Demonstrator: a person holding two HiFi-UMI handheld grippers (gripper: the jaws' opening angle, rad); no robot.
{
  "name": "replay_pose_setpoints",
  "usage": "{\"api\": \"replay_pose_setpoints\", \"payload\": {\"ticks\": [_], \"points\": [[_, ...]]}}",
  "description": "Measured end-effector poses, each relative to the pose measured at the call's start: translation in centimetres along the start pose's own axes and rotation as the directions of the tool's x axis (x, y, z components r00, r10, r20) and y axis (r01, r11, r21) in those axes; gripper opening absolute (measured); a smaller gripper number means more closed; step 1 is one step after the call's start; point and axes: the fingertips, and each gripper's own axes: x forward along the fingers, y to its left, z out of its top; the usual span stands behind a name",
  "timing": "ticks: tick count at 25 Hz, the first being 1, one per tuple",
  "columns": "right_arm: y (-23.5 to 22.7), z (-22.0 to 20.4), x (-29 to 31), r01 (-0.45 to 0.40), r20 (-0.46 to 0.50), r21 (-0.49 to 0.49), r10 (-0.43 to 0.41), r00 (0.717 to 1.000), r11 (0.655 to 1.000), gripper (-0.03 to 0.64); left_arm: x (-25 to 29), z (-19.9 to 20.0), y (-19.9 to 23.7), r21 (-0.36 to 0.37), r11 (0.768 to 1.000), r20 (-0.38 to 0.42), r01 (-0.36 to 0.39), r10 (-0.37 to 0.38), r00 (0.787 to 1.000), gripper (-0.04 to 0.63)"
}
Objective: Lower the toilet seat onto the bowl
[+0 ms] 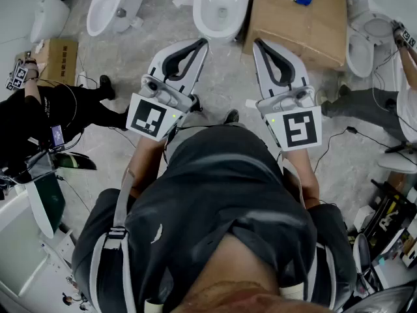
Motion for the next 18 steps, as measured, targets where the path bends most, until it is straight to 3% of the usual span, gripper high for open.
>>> {"api": "replay_pose_setpoints", "payload": {"ticks": [9, 18], "points": [[0.12, -0.86, -0.03, -0.023, -0.042, -0.001, 0.023, 0.999, 1.0, 0.006, 1.0, 0.17, -1.03, -0.006, 0.999, -0.007, 0.035, -0.035, 0.999, 0.003], [0.28, -0.28, 0.17, -0.009, -0.022, 0.043, 0.01, 1.0, 0.999, 0.006, 0.49, 0.18, -0.25, -0.013, 1.0, 0.004, -0.005, 0.005, 1.0, 0.003]]}}
